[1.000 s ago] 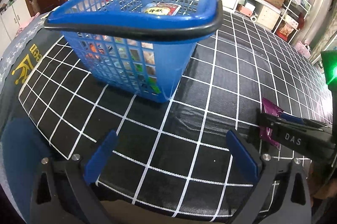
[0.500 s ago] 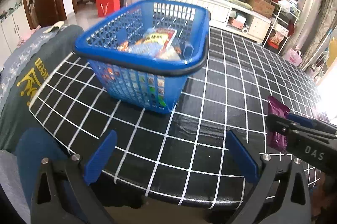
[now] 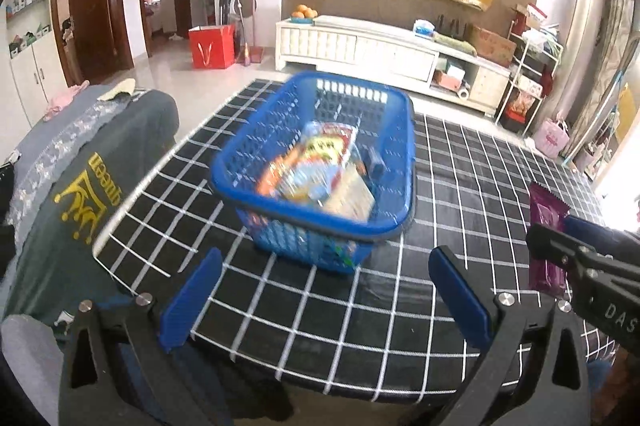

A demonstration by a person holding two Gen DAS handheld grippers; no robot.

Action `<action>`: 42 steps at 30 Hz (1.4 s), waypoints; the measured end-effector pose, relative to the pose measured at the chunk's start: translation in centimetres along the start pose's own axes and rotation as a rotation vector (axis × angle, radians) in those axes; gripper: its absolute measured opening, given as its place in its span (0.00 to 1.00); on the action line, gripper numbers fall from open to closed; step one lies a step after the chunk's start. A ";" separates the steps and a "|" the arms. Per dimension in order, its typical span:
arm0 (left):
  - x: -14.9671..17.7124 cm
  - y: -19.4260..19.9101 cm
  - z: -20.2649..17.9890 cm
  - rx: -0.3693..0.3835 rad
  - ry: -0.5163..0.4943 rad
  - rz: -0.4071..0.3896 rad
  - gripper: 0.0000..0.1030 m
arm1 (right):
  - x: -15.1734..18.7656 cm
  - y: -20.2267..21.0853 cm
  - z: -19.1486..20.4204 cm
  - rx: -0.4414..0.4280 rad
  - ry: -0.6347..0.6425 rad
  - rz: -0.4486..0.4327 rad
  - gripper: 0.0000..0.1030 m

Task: Organize snacks
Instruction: 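Lift the purple pouch with the right gripper and carry it over the basket, then lower the purple pouch into the basket and open the right gripper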

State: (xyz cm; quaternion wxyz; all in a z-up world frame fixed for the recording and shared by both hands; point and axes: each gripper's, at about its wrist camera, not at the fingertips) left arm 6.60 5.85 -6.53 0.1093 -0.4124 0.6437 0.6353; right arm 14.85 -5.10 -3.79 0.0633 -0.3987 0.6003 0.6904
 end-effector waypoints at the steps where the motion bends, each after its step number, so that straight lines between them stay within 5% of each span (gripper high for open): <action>1: -0.9 0.2 0.4 -0.001 -0.005 -0.010 0.99 | -0.5 0.2 0.3 -0.009 0.004 -0.009 0.55; 14: -8.7 1.1 3.5 0.002 -0.094 -0.068 0.99 | -7.6 -1.5 3.8 -0.110 0.048 -0.042 0.55; 27: -12.3 -5.7 7.5 -0.005 -0.089 0.053 0.99 | -11.6 -9.2 6.9 -0.142 0.106 0.083 0.55; 42: -14.9 -13.3 9.0 0.025 -0.072 0.161 0.99 | -13.5 -17.6 7.0 -0.056 0.139 0.204 0.55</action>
Point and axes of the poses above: each gripper's, at about its wrist camera, not at the fingertips, and y roughly against the way its jaws point, z to its left, x to its underside, and after that the axes turned 8 degrees about y, right-handed
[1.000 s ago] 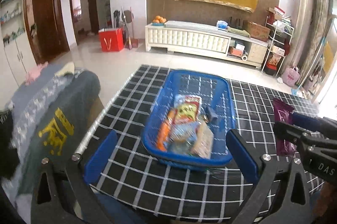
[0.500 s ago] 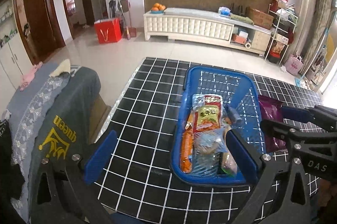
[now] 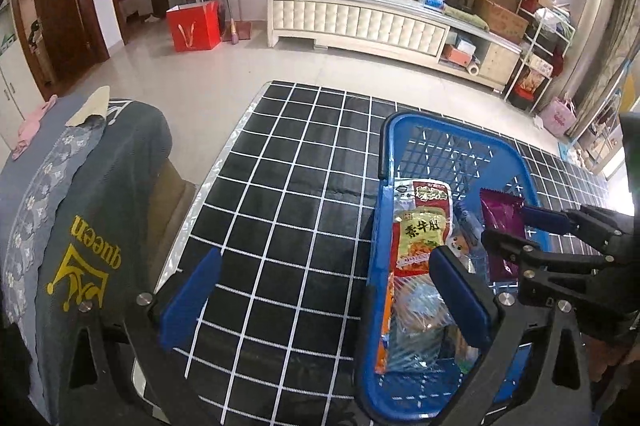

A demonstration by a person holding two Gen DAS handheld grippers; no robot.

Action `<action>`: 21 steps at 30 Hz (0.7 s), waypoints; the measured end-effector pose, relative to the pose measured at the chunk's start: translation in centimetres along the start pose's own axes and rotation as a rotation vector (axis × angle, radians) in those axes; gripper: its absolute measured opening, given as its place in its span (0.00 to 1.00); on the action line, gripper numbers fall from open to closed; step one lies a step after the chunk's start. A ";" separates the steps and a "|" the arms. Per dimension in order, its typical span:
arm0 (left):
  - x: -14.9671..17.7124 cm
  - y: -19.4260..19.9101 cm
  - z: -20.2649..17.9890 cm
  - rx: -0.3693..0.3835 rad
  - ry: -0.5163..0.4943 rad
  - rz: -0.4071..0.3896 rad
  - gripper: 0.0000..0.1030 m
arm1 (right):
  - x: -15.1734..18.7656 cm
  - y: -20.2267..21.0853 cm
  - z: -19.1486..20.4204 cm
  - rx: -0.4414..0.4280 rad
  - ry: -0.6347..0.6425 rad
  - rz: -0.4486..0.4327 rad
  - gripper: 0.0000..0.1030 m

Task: Organize snacks
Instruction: 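Lower the purple pouch into the basket and open the right gripper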

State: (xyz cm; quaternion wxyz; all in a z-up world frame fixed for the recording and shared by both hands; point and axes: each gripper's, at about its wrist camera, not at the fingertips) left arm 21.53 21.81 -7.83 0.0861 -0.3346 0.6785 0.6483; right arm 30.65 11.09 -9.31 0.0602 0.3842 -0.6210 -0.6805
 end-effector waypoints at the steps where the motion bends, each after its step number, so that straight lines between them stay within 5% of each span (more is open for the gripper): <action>1: -0.1 -0.3 0.0 0.000 -0.005 0.004 0.99 | -0.1 -0.2 0.0 0.008 0.008 0.002 0.55; 5: -0.2 -1.0 0.0 0.011 0.006 0.020 0.99 | -0.3 -0.7 -0.2 0.010 0.021 -0.019 0.58; 9: 0.2 -0.8 -0.1 0.007 -0.002 0.016 0.99 | -0.1 -1.0 -0.7 0.036 0.004 -0.005 0.77; 21: 1.7 4.2 -2.0 0.046 -0.020 -0.057 0.99 | 2.5 6.7 -2.5 0.005 -0.079 -0.149 0.82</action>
Point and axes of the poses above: each gripper's, at about its wrist camera, not at the fingertips, and y roughly against the way its jaws point, z to its left, x to its underside, and after that the axes turned 8 degrees about y, right-handed
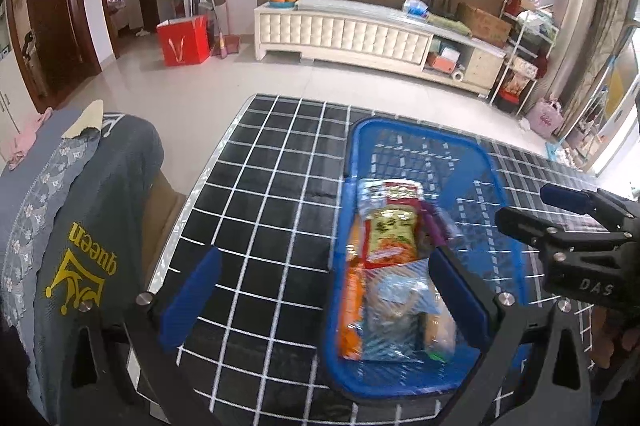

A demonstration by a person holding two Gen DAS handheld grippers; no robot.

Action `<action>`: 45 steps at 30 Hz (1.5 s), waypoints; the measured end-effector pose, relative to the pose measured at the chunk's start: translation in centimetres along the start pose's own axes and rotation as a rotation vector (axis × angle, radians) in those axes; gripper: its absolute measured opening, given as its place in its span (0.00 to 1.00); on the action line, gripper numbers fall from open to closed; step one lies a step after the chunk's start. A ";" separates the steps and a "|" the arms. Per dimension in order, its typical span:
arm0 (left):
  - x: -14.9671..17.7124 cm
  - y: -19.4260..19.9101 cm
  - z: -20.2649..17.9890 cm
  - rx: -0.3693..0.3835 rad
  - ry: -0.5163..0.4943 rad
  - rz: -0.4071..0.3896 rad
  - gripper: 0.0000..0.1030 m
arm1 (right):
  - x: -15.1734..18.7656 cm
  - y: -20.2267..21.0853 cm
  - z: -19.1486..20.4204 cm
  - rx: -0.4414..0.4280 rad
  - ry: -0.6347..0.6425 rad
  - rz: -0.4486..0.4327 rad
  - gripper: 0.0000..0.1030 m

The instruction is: Organize snacks

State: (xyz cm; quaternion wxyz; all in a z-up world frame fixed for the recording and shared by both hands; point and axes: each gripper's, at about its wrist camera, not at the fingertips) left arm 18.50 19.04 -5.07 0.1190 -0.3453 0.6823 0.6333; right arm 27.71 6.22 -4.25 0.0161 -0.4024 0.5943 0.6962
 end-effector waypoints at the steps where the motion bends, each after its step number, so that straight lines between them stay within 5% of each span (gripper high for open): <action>1: 0.2 0.7 -0.3 0.009 0.001 -0.010 0.99 | 0.5 1.2 -0.2 0.004 -0.007 -0.018 0.82; 5: 1.8 4.2 -2.1 -0.016 -0.040 -0.112 0.99 | 2.5 4.6 -0.9 0.016 -0.025 -0.053 0.84; 10: 3.9 7.8 -3.6 0.047 -0.023 -0.176 0.99 | 5.7 8.2 -1.9 0.009 -0.073 -0.113 0.88; 15: 6.2 10.8 -5.3 0.094 -0.020 -0.218 0.99 | 9.0 12.9 -2.3 0.086 -0.082 -0.219 1.00; 23: 9.2 15.7 -8.3 0.168 -0.075 -0.303 0.99 | 12.7 19.0 -3.1 0.181 -0.131 -0.360 1.00; 45: 15.4 23.7 -11.3 0.213 -0.208 -0.406 0.99 | 18.8 26.0 1.1 0.229 -0.082 -0.468 1.00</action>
Point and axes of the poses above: each gripper's, at about its wrist camera, not at the fingertips, and y roughly against the way its jaws point, z to its left, x to its underside, and after that the axes turned 8 degrees about y, right-handed
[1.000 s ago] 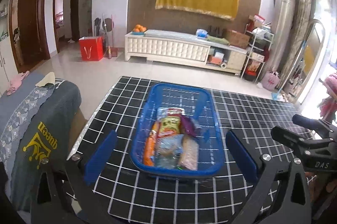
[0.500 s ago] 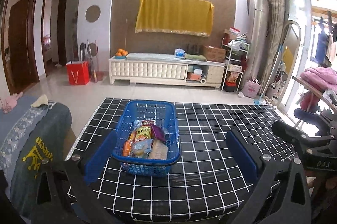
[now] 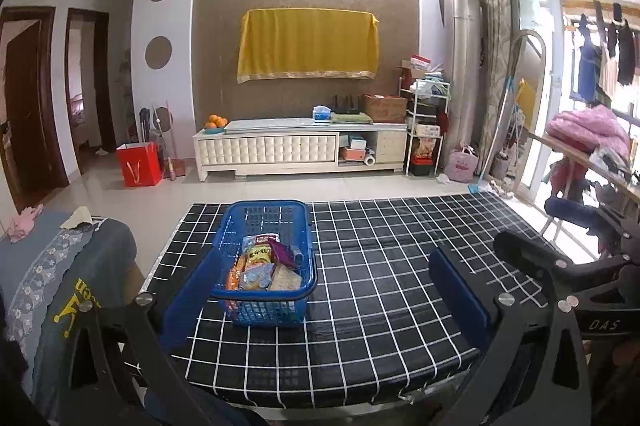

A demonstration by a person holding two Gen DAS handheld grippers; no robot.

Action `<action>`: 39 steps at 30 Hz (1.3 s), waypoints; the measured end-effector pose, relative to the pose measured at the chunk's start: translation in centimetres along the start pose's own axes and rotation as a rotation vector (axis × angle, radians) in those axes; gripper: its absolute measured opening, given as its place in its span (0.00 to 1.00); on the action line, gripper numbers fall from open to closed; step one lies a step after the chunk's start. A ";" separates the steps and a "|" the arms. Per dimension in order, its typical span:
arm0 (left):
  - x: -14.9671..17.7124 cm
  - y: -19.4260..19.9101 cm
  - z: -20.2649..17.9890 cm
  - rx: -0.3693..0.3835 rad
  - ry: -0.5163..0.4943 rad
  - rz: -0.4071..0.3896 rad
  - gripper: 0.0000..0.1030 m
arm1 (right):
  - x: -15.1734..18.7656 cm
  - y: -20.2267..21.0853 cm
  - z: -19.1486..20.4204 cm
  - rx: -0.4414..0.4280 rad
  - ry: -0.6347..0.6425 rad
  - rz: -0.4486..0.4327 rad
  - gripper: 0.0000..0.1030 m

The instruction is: Organize snacks

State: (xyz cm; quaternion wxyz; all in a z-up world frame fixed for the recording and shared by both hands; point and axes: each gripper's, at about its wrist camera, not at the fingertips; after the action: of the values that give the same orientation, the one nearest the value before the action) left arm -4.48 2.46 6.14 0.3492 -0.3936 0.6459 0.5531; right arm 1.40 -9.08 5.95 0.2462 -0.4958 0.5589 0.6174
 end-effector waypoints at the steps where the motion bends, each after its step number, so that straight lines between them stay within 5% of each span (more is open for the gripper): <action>1: 0.2 0.1 0.0 -0.003 -0.002 -0.002 0.99 | 0.1 0.2 0.1 -0.003 -0.002 -0.001 1.00; 39: 1.2 2.2 -0.5 0.031 0.014 -0.001 0.99 | 0.9 2.8 0.8 0.027 -0.014 -0.018 1.00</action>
State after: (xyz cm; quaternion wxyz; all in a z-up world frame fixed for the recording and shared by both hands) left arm -7.00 1.96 6.13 0.3510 -0.3924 0.6565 0.5402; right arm -1.61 -9.28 6.34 0.2626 -0.4932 0.5610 0.6108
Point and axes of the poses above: each gripper's, at about its wrist camera, not at the fingertips, and y roughly against the way its jaws point, z to its left, x to its underside, and after that the axes turned 8 degrees about y, right-handed
